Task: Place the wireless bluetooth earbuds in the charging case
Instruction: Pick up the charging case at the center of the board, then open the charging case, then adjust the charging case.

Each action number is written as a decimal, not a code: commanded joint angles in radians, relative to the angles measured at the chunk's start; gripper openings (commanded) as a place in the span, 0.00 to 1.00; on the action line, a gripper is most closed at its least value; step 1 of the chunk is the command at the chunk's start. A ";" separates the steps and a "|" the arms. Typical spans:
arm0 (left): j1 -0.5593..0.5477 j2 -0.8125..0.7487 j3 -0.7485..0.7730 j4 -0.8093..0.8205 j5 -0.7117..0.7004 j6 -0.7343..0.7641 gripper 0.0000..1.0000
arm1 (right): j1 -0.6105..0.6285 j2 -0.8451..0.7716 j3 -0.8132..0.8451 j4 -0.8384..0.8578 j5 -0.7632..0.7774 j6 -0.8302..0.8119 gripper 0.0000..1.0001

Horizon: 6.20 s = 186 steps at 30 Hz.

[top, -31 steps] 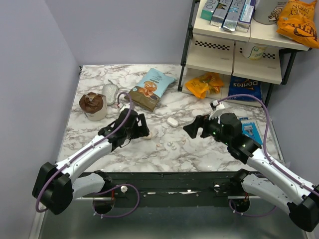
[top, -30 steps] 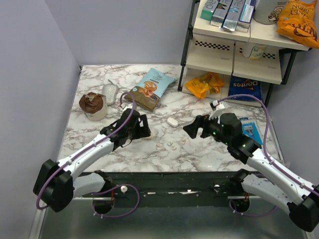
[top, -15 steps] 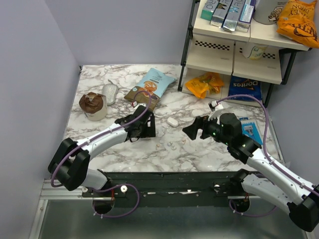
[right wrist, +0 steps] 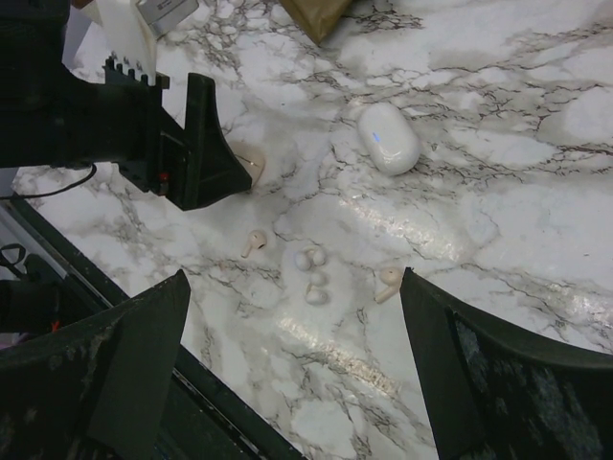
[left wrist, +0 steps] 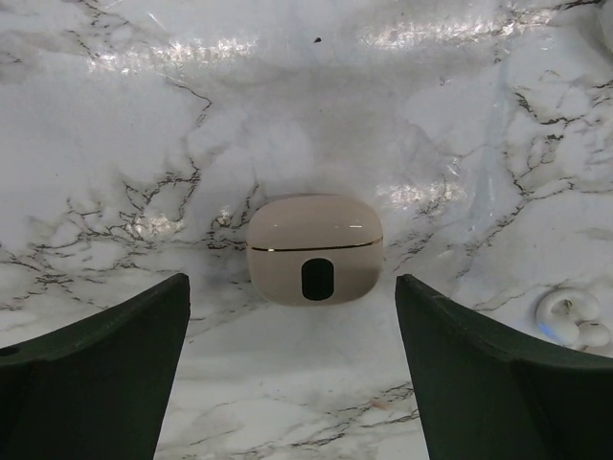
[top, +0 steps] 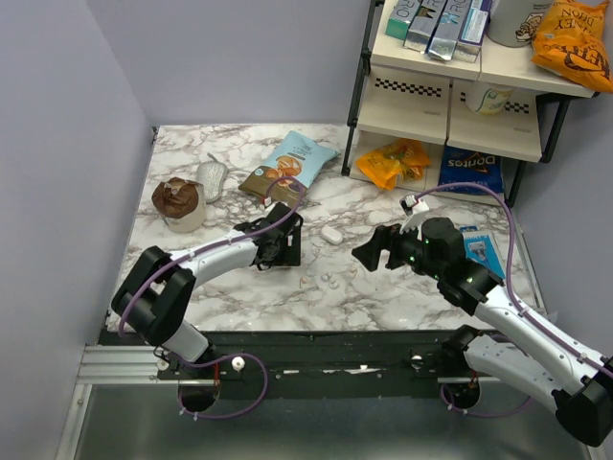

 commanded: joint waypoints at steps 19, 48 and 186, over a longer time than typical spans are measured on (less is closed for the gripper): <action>-0.039 0.117 0.058 0.021 -0.086 -0.016 0.88 | -0.001 -0.004 0.014 -0.023 0.014 -0.011 1.00; -0.056 0.137 0.012 0.015 -0.103 -0.031 0.79 | 0.001 -0.010 -0.004 -0.028 0.006 -0.003 1.00; -0.508 -0.641 -0.532 1.101 0.034 0.889 0.00 | 0.137 0.298 0.355 -0.181 -0.176 -0.059 0.66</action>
